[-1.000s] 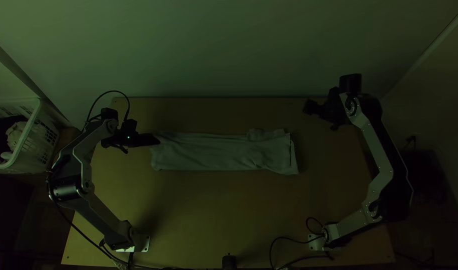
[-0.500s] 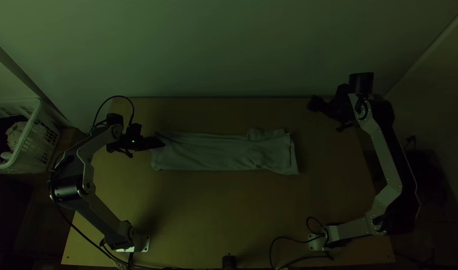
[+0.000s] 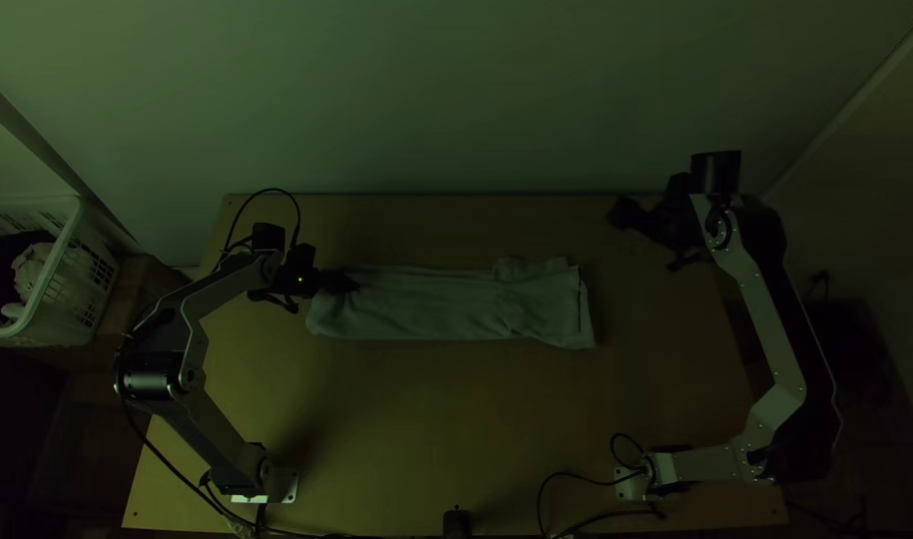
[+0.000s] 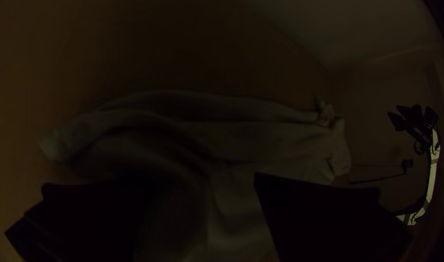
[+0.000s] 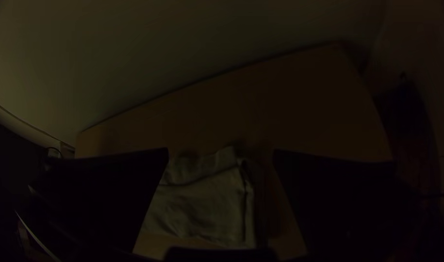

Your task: Fold the t-shirt

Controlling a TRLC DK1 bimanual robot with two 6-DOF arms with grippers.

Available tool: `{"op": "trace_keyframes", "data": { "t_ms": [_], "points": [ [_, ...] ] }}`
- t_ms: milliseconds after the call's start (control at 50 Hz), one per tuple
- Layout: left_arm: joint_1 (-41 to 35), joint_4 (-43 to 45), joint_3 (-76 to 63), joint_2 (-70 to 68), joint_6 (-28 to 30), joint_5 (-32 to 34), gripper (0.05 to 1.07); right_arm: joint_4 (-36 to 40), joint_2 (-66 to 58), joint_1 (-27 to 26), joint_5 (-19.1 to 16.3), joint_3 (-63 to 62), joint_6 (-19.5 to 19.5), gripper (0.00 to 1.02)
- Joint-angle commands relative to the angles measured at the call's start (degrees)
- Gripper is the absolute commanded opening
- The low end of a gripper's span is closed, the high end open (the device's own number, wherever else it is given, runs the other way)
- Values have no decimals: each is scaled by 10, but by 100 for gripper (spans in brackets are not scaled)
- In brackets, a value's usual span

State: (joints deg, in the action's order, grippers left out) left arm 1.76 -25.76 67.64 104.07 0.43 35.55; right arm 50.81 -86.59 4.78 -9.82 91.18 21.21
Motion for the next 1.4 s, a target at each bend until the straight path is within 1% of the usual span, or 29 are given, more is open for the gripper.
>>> {"op": "trace_keyframes", "data": {
  "t_ms": [0, 140, 280, 420, 580, 700, 820, 980, 1100, 1220, 1300, 1380],
  "points": [
    [-8, 12, -29, 9, -41, -34, 9, 5, 18, 8, 4, -19, 15, 98],
    [3, 7, -37, -23, -31, -77, 8, 5, 23, 8, 4, -32, 15, 98],
    [53, -4, -24, -47, -5, -117, 8, 4, 27, 8, 4, -46, 15, 98],
    [117, -61, 18, -48, 57, -145, 8, -4, 33, 5, 5, -68, 14, 98],
    [178, -101, 52, -58, 134, -199, 8, -29, 39, -1, 4, -101, 14, 98],
    [207, -121, 72, -70, 185, -236, 8, -43, 41, -5, 4, -121, 14, 98],
    [216, -147, 83, -93, 214, -270, 8, -52, 43, -6, 4, -130, 14, 98],
    [195, -200, 111, -139, 220, -322, 8, -57, 47, -6, 4, -135, 15, 98],
    [161, -268, 153, -161, 220, -333, 8, -57, 53, -6, 4, -139, 14, 98],
    [110, -288, 160, -191, 219, -342, 8, -58, 63, -13, 4, -148, 14, 98],
    [63, -303, 172, -198, 210, -383, 8, -58, 70, -15, 4, -156, 14, 98],
    [22, -322, 194, -195, 189, -410, 8, -58, 80, -21, 4, -166, 15, 98]
  ]
}}
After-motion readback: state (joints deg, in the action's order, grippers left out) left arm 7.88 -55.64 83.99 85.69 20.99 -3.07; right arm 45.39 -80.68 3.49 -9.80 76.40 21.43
